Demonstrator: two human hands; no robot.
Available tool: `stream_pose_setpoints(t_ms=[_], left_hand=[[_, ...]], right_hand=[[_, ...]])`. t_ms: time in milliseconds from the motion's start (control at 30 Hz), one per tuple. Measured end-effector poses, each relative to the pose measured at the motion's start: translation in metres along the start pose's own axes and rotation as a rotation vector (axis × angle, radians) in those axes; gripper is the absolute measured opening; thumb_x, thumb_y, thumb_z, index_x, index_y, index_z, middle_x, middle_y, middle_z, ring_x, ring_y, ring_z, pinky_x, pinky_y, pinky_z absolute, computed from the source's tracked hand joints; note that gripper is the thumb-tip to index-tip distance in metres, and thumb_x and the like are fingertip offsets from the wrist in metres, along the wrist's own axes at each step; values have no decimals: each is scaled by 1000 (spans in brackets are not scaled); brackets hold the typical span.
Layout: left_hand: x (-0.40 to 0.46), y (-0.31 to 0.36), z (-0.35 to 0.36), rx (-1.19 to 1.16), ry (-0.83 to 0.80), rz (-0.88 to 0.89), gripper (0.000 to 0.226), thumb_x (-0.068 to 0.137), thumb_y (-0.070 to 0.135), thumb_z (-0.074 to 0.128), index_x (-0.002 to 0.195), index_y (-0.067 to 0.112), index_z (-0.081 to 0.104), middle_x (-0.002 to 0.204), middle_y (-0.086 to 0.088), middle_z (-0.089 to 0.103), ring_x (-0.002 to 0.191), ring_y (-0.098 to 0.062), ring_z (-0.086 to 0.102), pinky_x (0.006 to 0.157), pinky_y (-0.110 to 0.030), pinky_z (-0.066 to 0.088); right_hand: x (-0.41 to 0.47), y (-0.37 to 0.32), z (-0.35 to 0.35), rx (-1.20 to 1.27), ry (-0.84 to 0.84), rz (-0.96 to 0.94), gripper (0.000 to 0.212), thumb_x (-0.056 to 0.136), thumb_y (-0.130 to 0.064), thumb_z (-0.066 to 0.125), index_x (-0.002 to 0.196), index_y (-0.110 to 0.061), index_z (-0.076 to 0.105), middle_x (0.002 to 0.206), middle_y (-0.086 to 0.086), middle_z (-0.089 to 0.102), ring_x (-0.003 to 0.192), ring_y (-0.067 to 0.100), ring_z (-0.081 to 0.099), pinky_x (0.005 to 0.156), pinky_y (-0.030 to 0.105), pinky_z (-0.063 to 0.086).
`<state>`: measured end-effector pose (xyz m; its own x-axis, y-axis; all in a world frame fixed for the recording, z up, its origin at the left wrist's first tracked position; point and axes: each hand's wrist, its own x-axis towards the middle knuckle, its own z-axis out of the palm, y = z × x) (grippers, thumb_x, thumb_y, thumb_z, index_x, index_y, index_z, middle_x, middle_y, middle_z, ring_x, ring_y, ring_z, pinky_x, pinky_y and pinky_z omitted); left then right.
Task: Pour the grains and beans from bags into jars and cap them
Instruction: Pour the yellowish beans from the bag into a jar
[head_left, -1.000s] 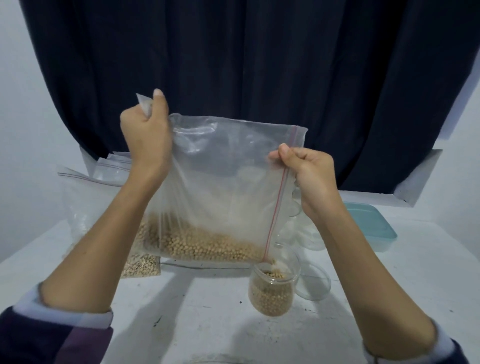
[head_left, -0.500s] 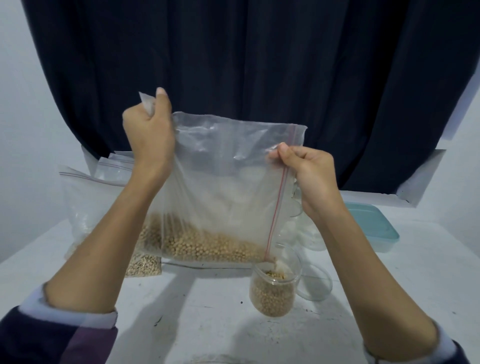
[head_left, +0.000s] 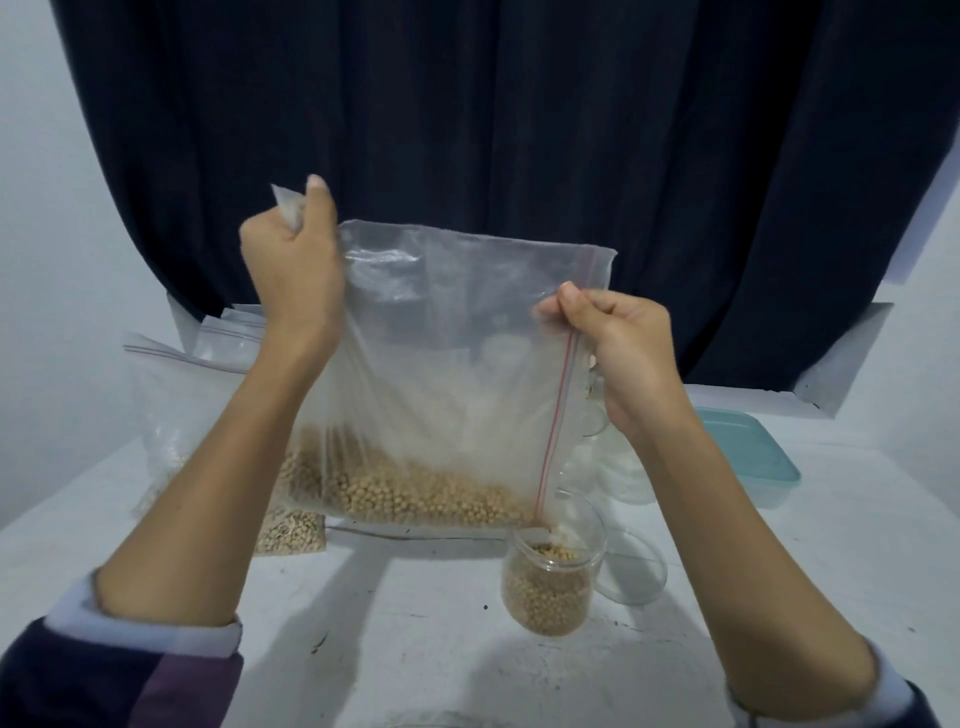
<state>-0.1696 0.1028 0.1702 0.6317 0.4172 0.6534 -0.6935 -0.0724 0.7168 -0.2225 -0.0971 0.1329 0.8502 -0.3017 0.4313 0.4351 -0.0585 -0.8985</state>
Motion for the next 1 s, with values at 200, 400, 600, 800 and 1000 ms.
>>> stream_pose_setpoints(t_ms=[200, 400, 600, 800, 1000], left_hand=[[0, 1, 1, 26, -21, 2, 52, 96, 21, 48, 50, 21, 23, 36, 14, 25, 39, -3, 22, 45, -22, 19], [0, 1, -3, -6, 37, -16, 53, 96, 19, 48, 50, 21, 21, 35, 15, 24, 38, -3, 21, 44, -20, 19], [0, -1, -4, 4, 44, -37, 54, 96, 18, 48, 50, 21, 22, 35, 15, 24, 38, -3, 21, 44, -19, 18], [-3, -1, 4, 12, -16, -18, 53, 95, 20, 49, 50, 22, 21, 37, 14, 22, 41, -3, 19, 46, -24, 18], [3, 0, -4, -22, 29, -18, 55, 95, 20, 49, 48, 24, 22, 36, 15, 23, 40, -3, 21, 48, -24, 23]], right_hand=[[-3, 2, 4, -16, -46, -2, 21, 93, -12, 59, 78, -5, 72, 74, -4, 72, 69, 4, 65, 89, 27, 52], [2, 0, 1, -14, -29, 1, 20, 93, -13, 60, 78, -7, 73, 75, -2, 72, 74, 8, 66, 86, 25, 53], [4, 1, -1, -11, -19, 6, 19, 92, -13, 61, 80, -5, 73, 77, 2, 72, 76, 11, 66, 85, 26, 54], [0, 4, 7, -38, -52, -7, 20, 92, -13, 61, 76, -8, 73, 70, -5, 72, 68, 5, 66, 81, 20, 53], [6, 1, -2, 12, -12, 15, 19, 92, -14, 61, 77, -8, 73, 73, -3, 72, 73, 11, 65, 86, 28, 53]])
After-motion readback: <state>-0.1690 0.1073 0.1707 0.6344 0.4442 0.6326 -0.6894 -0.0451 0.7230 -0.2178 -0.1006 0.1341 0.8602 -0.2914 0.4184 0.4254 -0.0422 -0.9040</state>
